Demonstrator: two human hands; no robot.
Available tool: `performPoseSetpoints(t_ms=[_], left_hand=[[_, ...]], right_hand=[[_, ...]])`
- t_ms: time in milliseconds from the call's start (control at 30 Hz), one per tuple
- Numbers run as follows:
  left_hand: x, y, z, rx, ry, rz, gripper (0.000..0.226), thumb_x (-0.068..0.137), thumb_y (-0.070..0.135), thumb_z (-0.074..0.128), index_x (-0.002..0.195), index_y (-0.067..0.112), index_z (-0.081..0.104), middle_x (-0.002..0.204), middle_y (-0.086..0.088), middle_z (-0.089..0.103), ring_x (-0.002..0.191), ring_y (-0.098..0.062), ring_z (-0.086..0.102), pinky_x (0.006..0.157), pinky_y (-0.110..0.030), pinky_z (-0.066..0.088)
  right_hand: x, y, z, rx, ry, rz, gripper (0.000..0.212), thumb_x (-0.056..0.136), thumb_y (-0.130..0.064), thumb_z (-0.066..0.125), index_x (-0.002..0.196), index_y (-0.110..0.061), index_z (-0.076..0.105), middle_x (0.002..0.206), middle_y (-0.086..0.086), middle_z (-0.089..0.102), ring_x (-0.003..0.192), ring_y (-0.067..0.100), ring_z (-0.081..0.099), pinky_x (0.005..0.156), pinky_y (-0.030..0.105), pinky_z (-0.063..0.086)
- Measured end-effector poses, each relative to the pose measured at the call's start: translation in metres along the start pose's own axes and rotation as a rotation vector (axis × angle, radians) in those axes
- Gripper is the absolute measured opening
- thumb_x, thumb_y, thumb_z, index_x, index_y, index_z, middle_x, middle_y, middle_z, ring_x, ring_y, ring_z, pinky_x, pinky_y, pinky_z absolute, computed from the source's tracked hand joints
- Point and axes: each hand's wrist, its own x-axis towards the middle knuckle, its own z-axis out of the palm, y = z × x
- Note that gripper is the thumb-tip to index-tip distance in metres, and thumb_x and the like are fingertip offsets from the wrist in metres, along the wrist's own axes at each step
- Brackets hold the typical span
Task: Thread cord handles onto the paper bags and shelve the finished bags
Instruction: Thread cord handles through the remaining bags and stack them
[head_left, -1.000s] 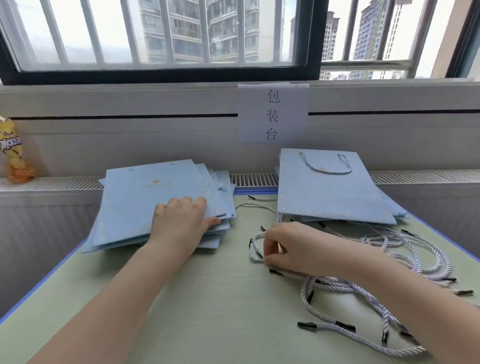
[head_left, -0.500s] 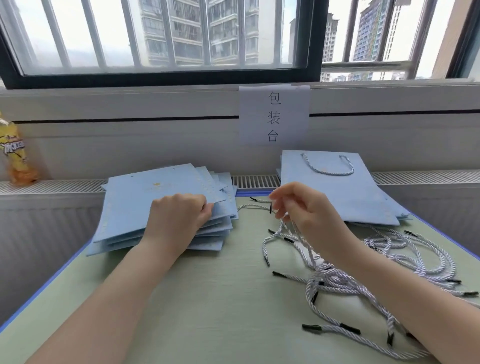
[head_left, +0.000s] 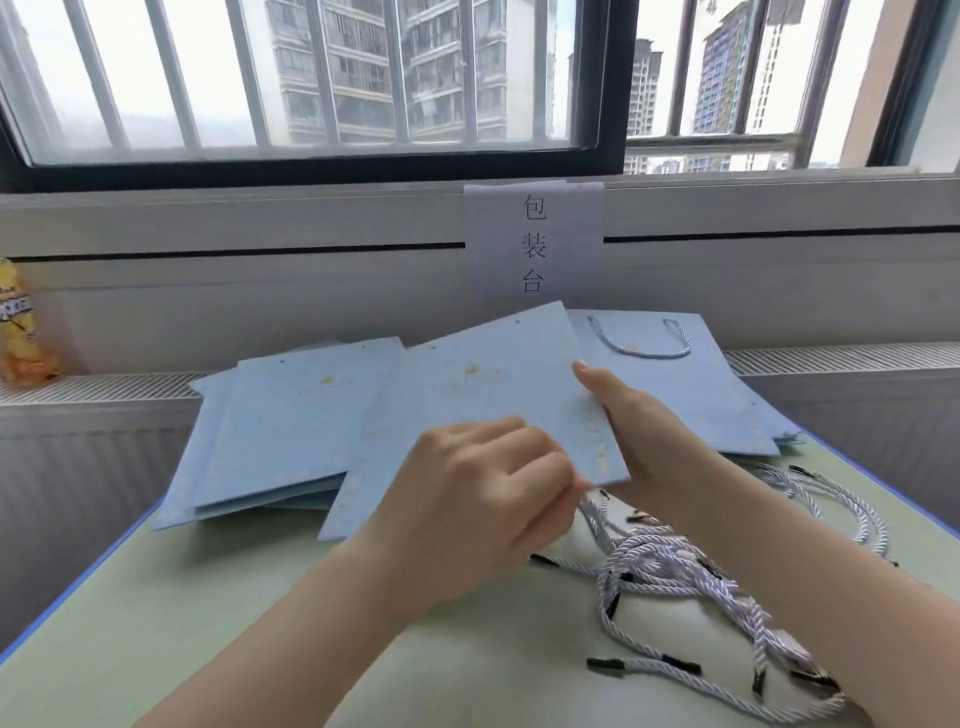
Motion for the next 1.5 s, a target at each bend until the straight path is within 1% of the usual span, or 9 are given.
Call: performPoseSetpoints(t_ms=[133, 233, 333, 433, 567, 800, 1067, 1300, 1500], left_hand=[[-0.006, -0.011, 0.008, 0.017, -0.116, -0.180, 0.034, 0.096, 0.028, 0.043, 0.074, 0.014, 0.065, 0.080, 0.005, 0.067, 0.073, -0.020, 0.063, 0.059, -0.032, 0.050], [-0.011, -0.032, 0.009, 0.112, -0.083, -0.532, 0.031, 0.090, 0.030, 0.041, 0.100, 0.016, 0.067, 0.100, -0.001, 0.067, 0.097, -0.027, 0.060, 0.075, -0.035, 0.046], [-0.018, -0.054, 0.007, 0.059, -0.097, -0.987, 0.048, 0.094, 0.026, 0.050, 0.139, 0.011, 0.040, 0.134, -0.013, 0.046, 0.123, -0.033, 0.039, 0.095, -0.043, 0.035], [-0.022, -0.070, 0.001, -0.368, 0.098, -1.320, 0.068, 0.093, 0.030, 0.055, 0.148, 0.016, 0.017, 0.140, -0.008, 0.036, 0.126, -0.026, 0.041, 0.098, -0.039, 0.037], [-0.023, -0.081, -0.004, -1.053, 0.392, -1.565, 0.059, 0.095, 0.026, 0.056, 0.146, 0.014, 0.028, 0.125, -0.007, 0.060, 0.105, -0.026, 0.063, 0.079, -0.045, 0.057], [-0.014, -0.058, 0.004, -1.377, 0.412, -1.569, 0.060, 0.095, -0.007, 0.039, 0.141, 0.029, 0.029, 0.119, -0.012, 0.062, 0.080, -0.023, 0.067, 0.061, -0.038, 0.057], [0.002, -0.012, 0.018, -1.509, 0.316, -1.645, 0.056, 0.085, -0.021, 0.036, 0.124, 0.020, 0.037, 0.110, -0.016, 0.057, 0.086, -0.031, 0.062, 0.055, -0.035, 0.057], [-0.007, -0.010, 0.026, -0.645, -0.168, -1.392, 0.006, 0.094, 0.012, 0.042, 0.098, 0.011, 0.047, 0.089, -0.003, 0.051, 0.073, -0.015, 0.047, 0.063, -0.027, 0.039], [-0.017, -0.015, 0.027, -0.174, -0.487, -1.062, 0.022, 0.094, 0.020, 0.040, 0.097, 0.014, 0.061, 0.094, 0.000, 0.063, 0.089, -0.021, 0.056, 0.078, -0.036, 0.048]], right_hand=[[0.001, -0.009, -0.010, -0.276, 0.155, -0.060, 0.022, 0.095, -0.007, 0.044, 0.079, -0.003, 0.059, 0.057, 0.005, 0.065, 0.046, 0.017, 0.062, 0.042, 0.021, 0.049], [0.003, -0.016, -0.019, -0.521, 0.286, -0.100, 0.028, 0.096, -0.019, 0.049, 0.072, -0.012, 0.063, 0.050, -0.002, 0.064, 0.040, 0.011, 0.059, 0.038, 0.017, 0.046], [0.005, -0.018, -0.026, -0.610, 0.245, -0.189, 0.033, 0.101, -0.023, 0.043, 0.077, -0.016, 0.065, 0.055, -0.005, 0.067, 0.044, 0.006, 0.061, 0.043, 0.015, 0.048], [0.005, -0.020, -0.031, -0.652, 0.218, -0.194, 0.032, 0.101, -0.022, 0.041, 0.084, -0.012, 0.066, 0.070, 0.002, 0.069, 0.053, 0.012, 0.063, 0.053, 0.024, 0.052], [0.007, -0.023, -0.036, -0.702, 0.262, -0.204, 0.032, 0.101, -0.021, 0.041, 0.083, -0.006, 0.064, 0.073, 0.007, 0.066, 0.057, 0.019, 0.060, 0.058, 0.030, 0.051], [0.014, -0.032, -0.048, -1.225, 0.595, -0.614, 0.022, 0.095, -0.011, 0.043, 0.102, -0.016, 0.063, 0.081, -0.006, 0.058, 0.083, 0.018, 0.053, 0.068, 0.026, 0.035], [0.014, -0.033, -0.055, -1.117, 0.651, -0.854, 0.030, 0.092, 0.000, 0.041, 0.101, -0.018, 0.063, 0.085, -0.005, 0.063, 0.088, 0.018, 0.060, 0.074, 0.026, 0.046], [-0.005, -0.026, -0.018, -0.800, 0.226, -0.950, 0.022, 0.093, 0.001, 0.052, 0.092, -0.019, 0.063, 0.085, -0.005, 0.069, 0.077, 0.009, 0.064, 0.074, 0.022, 0.050], [-0.016, -0.016, 0.005, -0.508, -0.056, -0.810, 0.028, 0.092, 0.005, 0.052, 0.114, -0.011, 0.057, 0.086, 0.002, 0.070, 0.068, 0.017, 0.065, 0.068, 0.021, 0.050]])
